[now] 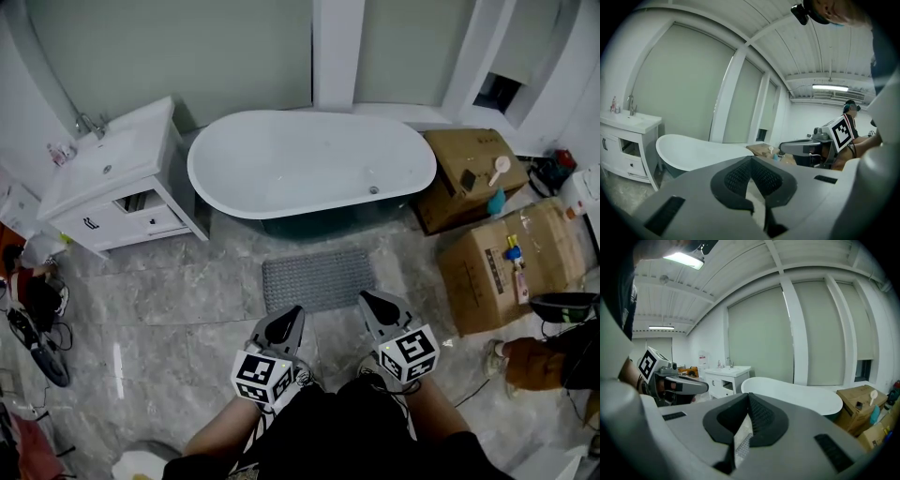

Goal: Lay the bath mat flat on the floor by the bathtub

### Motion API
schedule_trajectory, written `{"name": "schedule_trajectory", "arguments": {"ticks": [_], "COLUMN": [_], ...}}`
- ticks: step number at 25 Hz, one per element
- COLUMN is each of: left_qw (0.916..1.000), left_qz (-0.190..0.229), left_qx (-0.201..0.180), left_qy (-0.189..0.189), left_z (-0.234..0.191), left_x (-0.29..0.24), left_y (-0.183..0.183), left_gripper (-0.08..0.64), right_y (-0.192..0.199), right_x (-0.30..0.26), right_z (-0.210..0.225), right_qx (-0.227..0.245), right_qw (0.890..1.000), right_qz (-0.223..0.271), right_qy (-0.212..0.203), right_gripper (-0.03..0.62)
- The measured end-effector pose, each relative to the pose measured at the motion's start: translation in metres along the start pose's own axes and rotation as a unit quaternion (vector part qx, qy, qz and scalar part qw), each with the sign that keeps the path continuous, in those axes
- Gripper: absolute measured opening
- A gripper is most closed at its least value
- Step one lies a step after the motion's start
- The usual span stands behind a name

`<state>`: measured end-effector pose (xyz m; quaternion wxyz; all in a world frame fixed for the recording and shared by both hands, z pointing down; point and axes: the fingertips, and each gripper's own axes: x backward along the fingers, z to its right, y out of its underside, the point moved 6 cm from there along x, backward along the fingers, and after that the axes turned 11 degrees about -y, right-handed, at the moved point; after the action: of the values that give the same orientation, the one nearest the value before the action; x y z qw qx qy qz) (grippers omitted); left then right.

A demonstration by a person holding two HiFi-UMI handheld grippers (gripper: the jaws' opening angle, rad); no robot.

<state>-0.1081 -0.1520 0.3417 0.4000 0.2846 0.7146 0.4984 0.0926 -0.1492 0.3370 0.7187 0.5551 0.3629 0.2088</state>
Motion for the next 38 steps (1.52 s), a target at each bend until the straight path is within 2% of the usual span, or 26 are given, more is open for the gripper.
{"name": "schedule_trajectory", "arguments": {"ticks": [7,13,25,30,38], "left_qw": [0.9999,0.9995,0.9971,0.9949,0.9927], "left_qz": [0.011,0.007,-0.007,-0.013,0.001], "left_qx": [-0.009,0.008,0.009,0.008,0.001], "left_qy": [-0.006,-0.028,-0.075,-0.1,-0.121], "left_z": [0.038,0.089,0.186,0.203,0.194], "left_x": [0.017,0.024,0.064,0.086,0.128], "left_y": [-0.004,0.003,0.04,0.052,0.053], "left_gripper": [0.017,0.017,0.017,0.017,0.017], "right_y": [0.001,0.003,0.05,0.066,0.071], "right_x": [0.032,0.08,0.169,0.184,0.179], "right_z": [-0.001,0.013,0.021,0.012,-0.026], "right_qx": [0.003,0.017,0.002,-0.012,-0.011], "right_qw": [1.0,0.999,0.996,0.994,0.992], "right_qz": [0.015,0.018,0.02,0.018,0.019], "right_qy": [-0.024,-0.048,-0.087,-0.107,-0.126], "right_gripper": [0.017,0.017,0.017,0.017,0.017]}}
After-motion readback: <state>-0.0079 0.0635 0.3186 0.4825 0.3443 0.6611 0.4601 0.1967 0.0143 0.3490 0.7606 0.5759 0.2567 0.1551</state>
